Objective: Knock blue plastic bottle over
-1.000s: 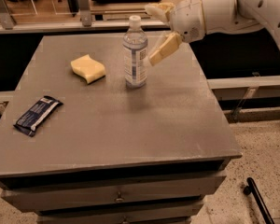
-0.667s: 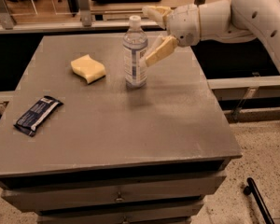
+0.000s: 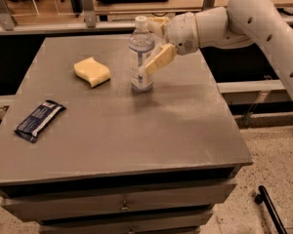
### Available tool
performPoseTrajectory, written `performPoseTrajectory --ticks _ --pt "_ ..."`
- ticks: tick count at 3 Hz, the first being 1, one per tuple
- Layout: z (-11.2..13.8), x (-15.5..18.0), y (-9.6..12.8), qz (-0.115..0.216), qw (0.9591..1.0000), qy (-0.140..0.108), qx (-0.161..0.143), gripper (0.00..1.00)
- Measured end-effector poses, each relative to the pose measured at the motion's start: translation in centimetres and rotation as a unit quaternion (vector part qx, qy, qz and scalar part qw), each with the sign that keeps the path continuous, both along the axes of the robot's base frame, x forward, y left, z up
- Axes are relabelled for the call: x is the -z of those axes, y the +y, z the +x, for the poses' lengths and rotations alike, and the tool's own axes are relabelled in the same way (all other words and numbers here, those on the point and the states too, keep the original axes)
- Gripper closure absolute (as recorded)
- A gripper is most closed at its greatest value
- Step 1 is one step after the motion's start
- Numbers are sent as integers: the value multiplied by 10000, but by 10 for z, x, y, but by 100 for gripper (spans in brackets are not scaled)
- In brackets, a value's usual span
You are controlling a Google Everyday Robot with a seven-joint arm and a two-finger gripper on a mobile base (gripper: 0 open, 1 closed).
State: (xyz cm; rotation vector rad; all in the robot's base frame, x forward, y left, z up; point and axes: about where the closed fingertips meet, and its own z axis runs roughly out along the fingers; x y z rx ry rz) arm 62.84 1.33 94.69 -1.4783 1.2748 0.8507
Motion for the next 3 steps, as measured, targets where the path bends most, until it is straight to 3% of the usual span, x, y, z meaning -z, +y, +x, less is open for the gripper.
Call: performPoseTrajectory --ticks 1,2,3 --pt "-9 17 7 29 9997 224 -134 12" --pt "-18 25 11 216 9990 274 -291 36" --pt "-23 29 8 322 9984 334 -333 67"
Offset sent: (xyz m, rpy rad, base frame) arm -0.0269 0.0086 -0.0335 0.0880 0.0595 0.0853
